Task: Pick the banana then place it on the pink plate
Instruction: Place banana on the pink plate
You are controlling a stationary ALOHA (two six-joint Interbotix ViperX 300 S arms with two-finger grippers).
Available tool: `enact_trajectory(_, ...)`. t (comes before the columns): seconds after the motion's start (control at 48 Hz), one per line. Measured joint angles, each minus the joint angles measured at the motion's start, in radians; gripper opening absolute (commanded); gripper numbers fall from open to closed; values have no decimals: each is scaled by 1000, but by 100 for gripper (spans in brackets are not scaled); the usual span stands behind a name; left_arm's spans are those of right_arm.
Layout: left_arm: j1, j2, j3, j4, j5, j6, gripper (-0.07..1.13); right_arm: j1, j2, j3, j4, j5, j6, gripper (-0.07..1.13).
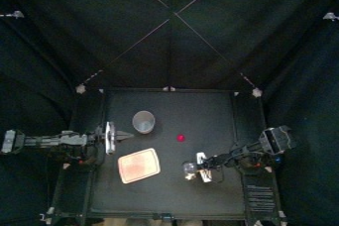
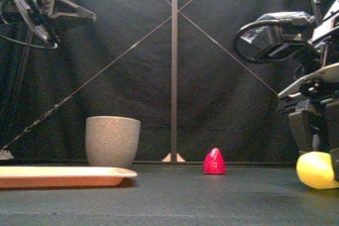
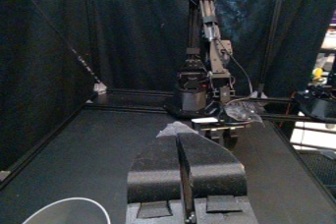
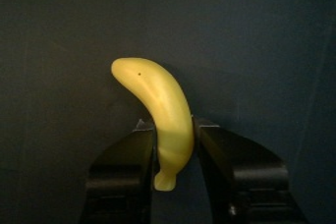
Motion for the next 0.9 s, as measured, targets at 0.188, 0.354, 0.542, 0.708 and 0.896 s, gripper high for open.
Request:
enact_trajectory(0.188, 2, 0, 6, 0, -2, -3, -2, -20, -12, -80, -15, -29, -5, 45)
enact_trajectory(0.354, 2, 0, 6, 0, 0, 2, -2, -86, -5, -189, -69, -115, 2, 45)
enact_trajectory(0.542, 2, 0, 6, 2, -2, 2, -2, -198, 94, -364, -74, -250, 11, 45)
enact_trajectory(0.708, 3, 0, 12, 0, -2, 0, -2, -216, 278, -557, -63, -272, 8, 46)
enact_trajectory(0.896, 3, 0, 23, 2, -3, 3, -2, -198, 480, -762, -61, -195, 14, 59)
